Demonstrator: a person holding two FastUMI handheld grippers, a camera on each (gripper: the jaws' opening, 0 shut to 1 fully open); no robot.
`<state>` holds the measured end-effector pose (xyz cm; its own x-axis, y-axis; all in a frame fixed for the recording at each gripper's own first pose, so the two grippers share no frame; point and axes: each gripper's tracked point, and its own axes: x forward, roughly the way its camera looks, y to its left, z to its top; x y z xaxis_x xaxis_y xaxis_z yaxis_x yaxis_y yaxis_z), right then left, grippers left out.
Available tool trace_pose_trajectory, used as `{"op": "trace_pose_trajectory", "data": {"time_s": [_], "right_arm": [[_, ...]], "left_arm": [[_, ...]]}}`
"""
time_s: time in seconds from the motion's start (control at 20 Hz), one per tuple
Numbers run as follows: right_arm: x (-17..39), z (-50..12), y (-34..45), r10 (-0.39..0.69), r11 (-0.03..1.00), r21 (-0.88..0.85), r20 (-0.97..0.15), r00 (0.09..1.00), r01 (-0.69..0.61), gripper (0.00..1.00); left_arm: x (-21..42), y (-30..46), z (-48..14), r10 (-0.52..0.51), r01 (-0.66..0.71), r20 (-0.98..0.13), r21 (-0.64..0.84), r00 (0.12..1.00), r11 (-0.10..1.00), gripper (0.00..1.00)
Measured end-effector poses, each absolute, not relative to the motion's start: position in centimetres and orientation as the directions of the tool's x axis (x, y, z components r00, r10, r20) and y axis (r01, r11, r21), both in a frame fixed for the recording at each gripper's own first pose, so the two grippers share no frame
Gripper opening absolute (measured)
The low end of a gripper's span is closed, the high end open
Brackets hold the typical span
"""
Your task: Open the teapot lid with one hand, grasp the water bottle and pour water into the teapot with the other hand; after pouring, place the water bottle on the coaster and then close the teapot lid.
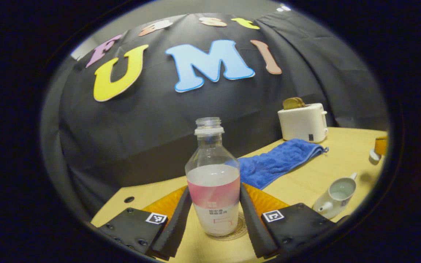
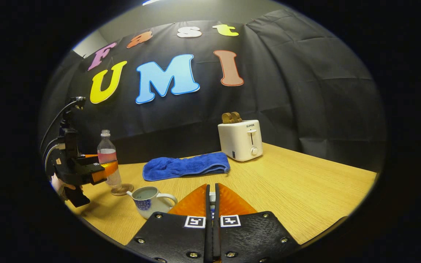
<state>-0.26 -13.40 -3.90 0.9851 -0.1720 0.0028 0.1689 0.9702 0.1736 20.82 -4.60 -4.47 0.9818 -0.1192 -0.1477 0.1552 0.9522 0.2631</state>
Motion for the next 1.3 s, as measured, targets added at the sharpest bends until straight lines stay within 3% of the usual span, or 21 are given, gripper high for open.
{"op": "trace_pose_trajectory", "data": {"time_s": [0.2, 0.65, 0.75, 1.3], "right_arm": [[-0.3, -3.9, -13.4, -0.175, 0.972, 0.163, 0.006, 0.985, 0.172, 0.00], [0.0, -3.8, -13.2, -0.176, 0.973, 0.154, 0.009, 0.984, 0.173, 0.00], [0.0, -3.8, -13.1, -0.177, 0.973, 0.152, 0.011, 0.984, 0.174, 0.00], [0.3, -3.8, -12.4, -0.168, 0.977, 0.136, 0.017, 0.986, 0.164, 0.00]], "left_arm": [[20.5, -4.3, -4.4, -0.122, 0.136, -0.146, 0.093, 0.982, 0.986, 0.88], [20.6, -4.4, -5.4, -0.113, 0.136, -0.182, 0.117, 0.977, 0.984, 0.92], [20.5, -5.2, -5.3, -0.113, 0.134, -0.167, 0.121, 0.979, 0.984, 1.00], [17.9, -4.9, -2.9, -0.144, 0.160, -0.116, 0.141, 0.983, 0.977, 1.00]]}}
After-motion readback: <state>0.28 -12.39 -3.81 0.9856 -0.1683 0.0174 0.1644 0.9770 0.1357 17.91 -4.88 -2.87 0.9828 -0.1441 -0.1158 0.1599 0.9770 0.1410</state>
